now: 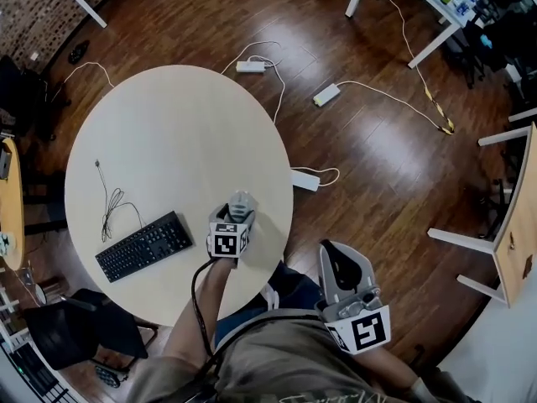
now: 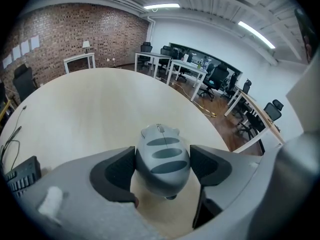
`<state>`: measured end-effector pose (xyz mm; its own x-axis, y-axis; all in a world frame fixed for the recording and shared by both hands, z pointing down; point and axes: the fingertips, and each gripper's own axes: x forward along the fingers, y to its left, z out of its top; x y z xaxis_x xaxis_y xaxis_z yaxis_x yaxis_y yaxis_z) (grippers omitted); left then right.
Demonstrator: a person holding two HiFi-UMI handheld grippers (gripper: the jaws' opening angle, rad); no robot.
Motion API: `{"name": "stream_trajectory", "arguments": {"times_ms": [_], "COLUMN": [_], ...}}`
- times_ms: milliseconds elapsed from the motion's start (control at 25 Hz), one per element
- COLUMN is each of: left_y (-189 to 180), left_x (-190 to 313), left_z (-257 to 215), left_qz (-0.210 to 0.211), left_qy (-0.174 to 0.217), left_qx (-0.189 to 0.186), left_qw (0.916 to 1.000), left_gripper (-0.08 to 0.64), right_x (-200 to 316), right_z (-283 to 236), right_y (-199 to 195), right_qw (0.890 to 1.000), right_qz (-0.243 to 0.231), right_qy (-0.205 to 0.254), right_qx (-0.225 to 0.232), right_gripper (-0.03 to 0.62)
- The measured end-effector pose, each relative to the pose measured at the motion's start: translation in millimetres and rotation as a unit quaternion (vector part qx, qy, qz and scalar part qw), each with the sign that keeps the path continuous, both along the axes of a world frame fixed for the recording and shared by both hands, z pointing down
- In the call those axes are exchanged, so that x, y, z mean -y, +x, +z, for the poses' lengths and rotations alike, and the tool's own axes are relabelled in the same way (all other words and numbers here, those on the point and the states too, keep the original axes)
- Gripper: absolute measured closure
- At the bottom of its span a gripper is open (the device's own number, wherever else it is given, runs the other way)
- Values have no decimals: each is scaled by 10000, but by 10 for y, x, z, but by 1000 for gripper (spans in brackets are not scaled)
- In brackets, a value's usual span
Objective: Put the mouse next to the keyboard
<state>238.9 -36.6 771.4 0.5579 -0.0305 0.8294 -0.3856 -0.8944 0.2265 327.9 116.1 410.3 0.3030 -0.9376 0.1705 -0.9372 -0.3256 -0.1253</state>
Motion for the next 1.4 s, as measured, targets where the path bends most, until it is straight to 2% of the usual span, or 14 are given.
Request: {"name": "stream_trajectory", "arguments": {"times_ms": [240,560,720,800,920,1080,1280,1400], "left_y": [349,465,449,426,406,434,406,305], "left_x": [194,288,225,203,212,171,120,89], "left_z": [-28,-26,-48,-83,-202,-425,-889,-1246], "left_qz": [-3,-104,270,328,249,373,75,-124], "left_qy": [20,88,54,-42,-3,199,126,125], "left_qx": [-33,-270,-292,-319,-548,-895,-1442,-1834], "left_qw": [10000,9995,9992,9989,9982,9951,9894,9829], "left_gripper": [199,199,202,207,209,209,209,209], "right_x": [-110,-287,-356,-369,-351,-262,-137,-87], "right_z": [35,34,39,-9,-64,-67,-165,-168], "right_y": [113,125,95,67,-2,-155,-313,-383], "right_qw": [9997,9987,9986,9989,9993,9999,9995,9991], "right_qz": [207,489,484,439,357,89,-228,-347], "right_qy": [-104,-167,-199,-151,-72,-63,36,43], "right_qx": [11,-36,-46,-93,-128,-95,-212,-256], "right_gripper": [592,592,592,592,592,592,592,592]}}
